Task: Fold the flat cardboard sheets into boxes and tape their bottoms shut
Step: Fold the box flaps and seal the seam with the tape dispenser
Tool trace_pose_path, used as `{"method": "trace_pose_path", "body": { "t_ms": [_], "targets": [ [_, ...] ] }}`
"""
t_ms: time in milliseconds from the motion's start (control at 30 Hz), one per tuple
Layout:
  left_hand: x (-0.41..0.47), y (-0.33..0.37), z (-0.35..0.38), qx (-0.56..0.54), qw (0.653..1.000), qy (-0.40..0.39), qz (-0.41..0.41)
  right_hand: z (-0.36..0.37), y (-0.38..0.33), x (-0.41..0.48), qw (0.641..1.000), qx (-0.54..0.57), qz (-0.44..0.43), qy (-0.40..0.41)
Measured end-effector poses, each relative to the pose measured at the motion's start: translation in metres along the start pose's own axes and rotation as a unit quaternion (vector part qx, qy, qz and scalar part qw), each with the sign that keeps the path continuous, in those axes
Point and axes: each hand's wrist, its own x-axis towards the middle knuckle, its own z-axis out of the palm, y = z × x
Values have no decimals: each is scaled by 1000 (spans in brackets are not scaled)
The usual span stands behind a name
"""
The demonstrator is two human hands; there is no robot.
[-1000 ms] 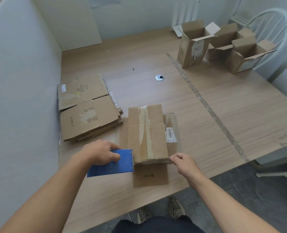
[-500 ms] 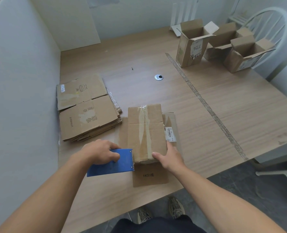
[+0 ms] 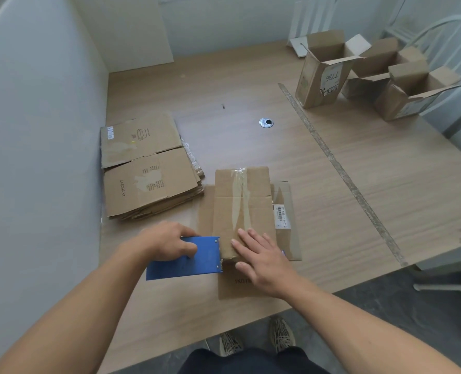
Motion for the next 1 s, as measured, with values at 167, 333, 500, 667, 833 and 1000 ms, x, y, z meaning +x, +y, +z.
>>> {"method": "trace_pose_path", "body": {
  "t_ms": [167, 333, 500, 667, 833, 1000],
  "targets": [
    [-6, -19, 0, -70, 997, -32, 28, 3, 13, 1, 1000, -17, -3, -6],
    [-9, -30, -5, -87, 994, -44, 40, 12, 19, 0, 998, -53, -6, 24],
    [-12, -49, -14, -81, 995, -44, 24, 12, 15, 1, 998, -58, 4, 16],
    [-7, -55, -10, -81, 996, -49, 6, 12, 15, 0, 999, -50, 7, 11],
    [7, -46, 6, -59, 998, -17, 3, 12, 13, 1, 998, -53, -4, 16],
    [21, -29, 11, -26, 1000, -2, -9, 10, 13, 0, 998, -65, -6, 22]
  ]
}}
